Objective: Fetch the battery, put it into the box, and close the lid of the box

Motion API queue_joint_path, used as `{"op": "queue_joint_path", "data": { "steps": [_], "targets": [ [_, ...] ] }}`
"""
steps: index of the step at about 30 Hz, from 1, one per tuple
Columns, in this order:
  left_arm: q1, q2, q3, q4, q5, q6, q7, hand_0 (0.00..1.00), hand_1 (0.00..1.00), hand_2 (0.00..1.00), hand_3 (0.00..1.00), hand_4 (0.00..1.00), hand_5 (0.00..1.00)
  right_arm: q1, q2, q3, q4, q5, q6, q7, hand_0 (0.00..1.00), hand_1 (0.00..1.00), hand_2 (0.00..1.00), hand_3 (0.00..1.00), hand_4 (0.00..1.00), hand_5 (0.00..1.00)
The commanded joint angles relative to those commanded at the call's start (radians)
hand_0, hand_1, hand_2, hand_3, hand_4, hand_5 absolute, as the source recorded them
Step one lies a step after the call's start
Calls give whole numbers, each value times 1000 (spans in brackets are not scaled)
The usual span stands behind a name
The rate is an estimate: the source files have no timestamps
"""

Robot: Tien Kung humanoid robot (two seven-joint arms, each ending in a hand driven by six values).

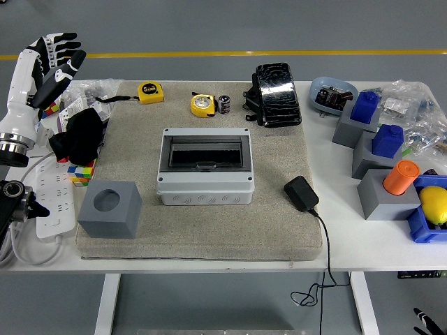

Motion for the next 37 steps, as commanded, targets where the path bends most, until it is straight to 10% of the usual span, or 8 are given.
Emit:
{"op": "queue_joint_path", "data": {
  "steps": [37],
  "targets": [
    [7,3,-18,-12,-6,-6,-3,646,679,691,721,998,782,7,-1,-20,0,10,-7,0,674,678,685,573,994,483]
  ]
}}
